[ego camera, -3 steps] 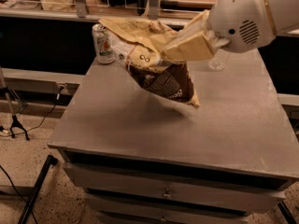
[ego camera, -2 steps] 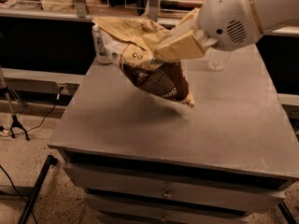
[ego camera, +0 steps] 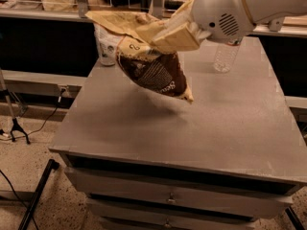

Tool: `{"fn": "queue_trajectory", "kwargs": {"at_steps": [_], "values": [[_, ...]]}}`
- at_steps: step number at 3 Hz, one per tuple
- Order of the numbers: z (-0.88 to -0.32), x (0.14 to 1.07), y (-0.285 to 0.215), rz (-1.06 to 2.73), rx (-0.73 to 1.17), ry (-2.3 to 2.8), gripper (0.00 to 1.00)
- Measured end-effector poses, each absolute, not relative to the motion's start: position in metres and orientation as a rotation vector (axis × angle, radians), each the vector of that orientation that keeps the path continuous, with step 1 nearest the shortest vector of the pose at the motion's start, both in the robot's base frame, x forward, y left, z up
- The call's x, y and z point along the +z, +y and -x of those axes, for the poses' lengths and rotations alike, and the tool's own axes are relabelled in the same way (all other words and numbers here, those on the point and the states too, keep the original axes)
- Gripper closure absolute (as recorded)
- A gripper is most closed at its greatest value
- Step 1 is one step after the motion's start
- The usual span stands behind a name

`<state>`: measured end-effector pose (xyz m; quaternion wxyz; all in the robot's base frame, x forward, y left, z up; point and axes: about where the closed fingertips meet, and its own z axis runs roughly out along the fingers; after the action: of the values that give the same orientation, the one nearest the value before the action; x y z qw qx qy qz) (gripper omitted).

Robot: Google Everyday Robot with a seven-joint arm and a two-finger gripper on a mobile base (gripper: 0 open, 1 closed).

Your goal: Move brown chip bag near 7up can

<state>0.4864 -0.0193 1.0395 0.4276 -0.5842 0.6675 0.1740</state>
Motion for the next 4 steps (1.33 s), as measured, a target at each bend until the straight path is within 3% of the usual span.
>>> {"fn": "queue_trajectory", "kwargs": {"at_steps": [4], "values": [[-0.541,1.056,-0.003,1.518,0.294,1.456,1.00]]}}
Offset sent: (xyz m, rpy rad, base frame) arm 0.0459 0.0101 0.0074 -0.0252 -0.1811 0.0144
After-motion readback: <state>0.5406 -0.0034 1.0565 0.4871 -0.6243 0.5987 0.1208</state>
